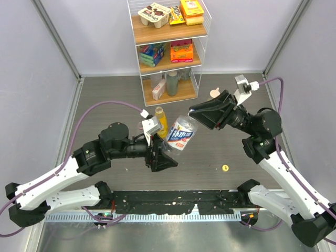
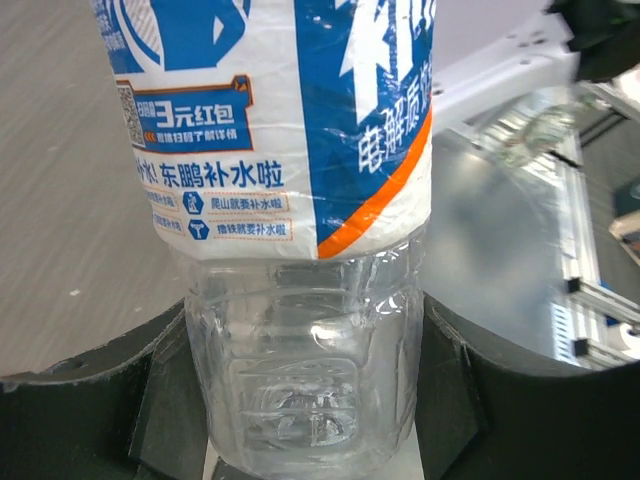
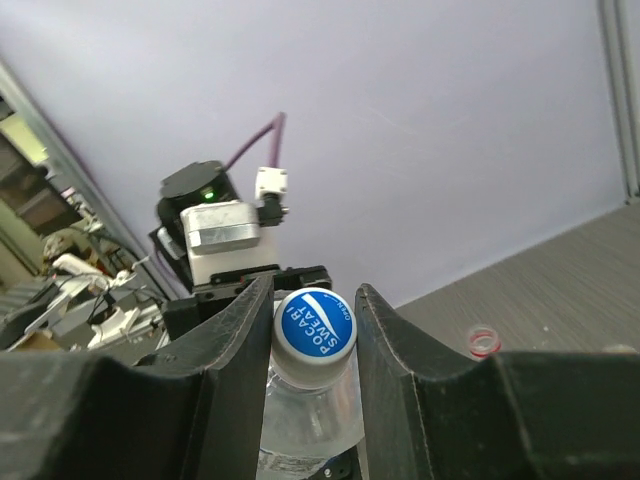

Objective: Unscrew the bottle caps

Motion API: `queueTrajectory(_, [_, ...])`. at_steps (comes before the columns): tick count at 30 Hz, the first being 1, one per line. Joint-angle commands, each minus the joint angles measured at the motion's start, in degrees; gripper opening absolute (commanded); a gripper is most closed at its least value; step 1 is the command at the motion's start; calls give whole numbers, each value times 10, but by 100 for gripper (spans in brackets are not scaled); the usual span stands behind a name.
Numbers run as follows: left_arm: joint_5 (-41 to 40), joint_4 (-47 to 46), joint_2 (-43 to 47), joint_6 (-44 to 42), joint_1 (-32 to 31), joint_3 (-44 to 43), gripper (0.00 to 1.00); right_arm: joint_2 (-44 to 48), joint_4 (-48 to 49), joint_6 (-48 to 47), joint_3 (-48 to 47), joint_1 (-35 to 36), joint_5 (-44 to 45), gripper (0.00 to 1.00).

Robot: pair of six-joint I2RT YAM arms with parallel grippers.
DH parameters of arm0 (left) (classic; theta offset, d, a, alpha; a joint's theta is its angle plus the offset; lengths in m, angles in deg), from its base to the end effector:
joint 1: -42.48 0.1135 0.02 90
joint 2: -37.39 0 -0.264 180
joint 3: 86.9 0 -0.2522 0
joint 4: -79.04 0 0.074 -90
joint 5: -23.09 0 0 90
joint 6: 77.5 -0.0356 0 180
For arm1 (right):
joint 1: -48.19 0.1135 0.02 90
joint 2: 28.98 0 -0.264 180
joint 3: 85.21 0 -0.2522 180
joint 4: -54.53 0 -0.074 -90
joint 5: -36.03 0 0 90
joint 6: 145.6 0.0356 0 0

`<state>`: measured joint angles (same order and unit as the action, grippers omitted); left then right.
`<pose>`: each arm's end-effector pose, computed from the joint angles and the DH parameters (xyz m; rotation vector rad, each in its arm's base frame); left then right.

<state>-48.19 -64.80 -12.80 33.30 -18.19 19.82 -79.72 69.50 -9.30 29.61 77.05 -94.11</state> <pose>0.0821 -0.1694 0.3908 0.9146 1.7649 -1.2680 0.1512 0.1096 0.4305 -0.5261 1.2216 1.5037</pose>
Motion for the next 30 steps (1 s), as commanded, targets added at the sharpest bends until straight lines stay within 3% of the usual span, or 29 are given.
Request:
queueTrajectory(1, [163, -132, 4, 19, -5, 0, 0, 14, 76, -3, 14, 8, -101, 2])
queueTrajectory(12, [311, -239, -17, 74, -5, 13, 0, 46, 206, 34, 48, 9, -141, 2])
queueTrajectory(18, [306, -231, -17, 68, -5, 16, 0, 59, 188, 20, 48, 8, -129, 2])
queueTrajectory(20, [284, -201, -15, 51, -5, 15, 0, 64, 156, 3, 45, 8, -111, 6])
queueTrajectory(22, [259, -168, -11, 33, -6, 13, 0, 76, 115, -22, 42, 8, -87, 18])
queueTrajectory(25, [194, -110, -1, 0, -6, 9, 0, 99, 42, -61, 34, 8, -42, 51])
queueTrajectory(26, [174, -95, 4, -10, -6, 10, 0, 103, 31, -70, 33, 8, -18, 73])
queueTrajectory(28, [132, -63, 13, -29, -5, 9, 0, 117, 2, -82, 26, 8, 14, 91])
queueTrajectory(30, [87, -32, 21, -48, -6, 6, 0, 125, -43, -98, 14, 8, 46, 100])
